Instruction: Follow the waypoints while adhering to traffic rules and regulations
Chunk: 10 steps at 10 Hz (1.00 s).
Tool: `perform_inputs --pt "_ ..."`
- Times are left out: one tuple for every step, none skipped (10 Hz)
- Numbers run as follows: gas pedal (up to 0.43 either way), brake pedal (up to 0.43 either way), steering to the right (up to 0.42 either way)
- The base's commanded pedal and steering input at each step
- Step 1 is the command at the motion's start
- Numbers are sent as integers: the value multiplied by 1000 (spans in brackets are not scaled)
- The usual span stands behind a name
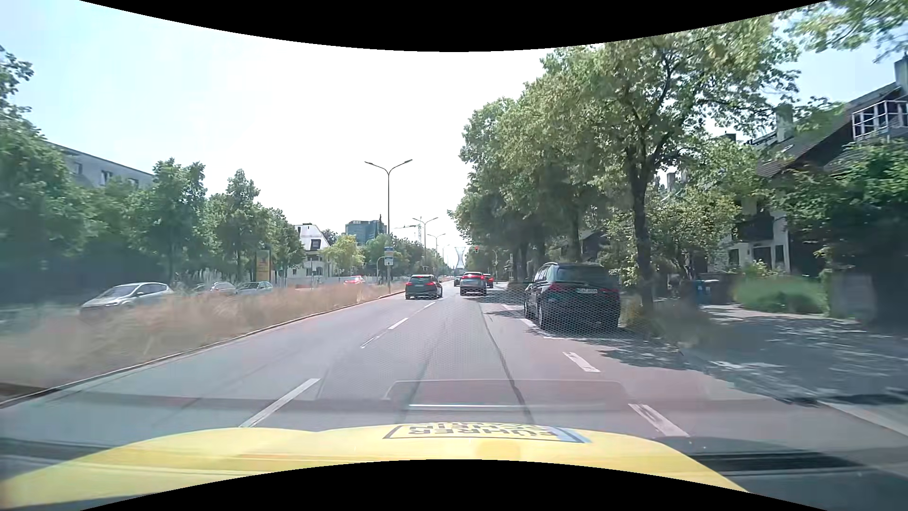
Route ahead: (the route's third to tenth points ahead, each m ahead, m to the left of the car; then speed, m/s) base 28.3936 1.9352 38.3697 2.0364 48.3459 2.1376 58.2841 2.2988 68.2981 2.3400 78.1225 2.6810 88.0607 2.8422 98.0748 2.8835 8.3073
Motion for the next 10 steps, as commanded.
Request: perform_inputs --pt "0 43 1" --pt "0 12 1" --pt "0 0 1" --pt "0 0 1" --pt "0 0 1" --pt "0 0 1" --pt "0 0 1" --pt "0 0 1" --pt "0 0 1" --pt "0 0 1"
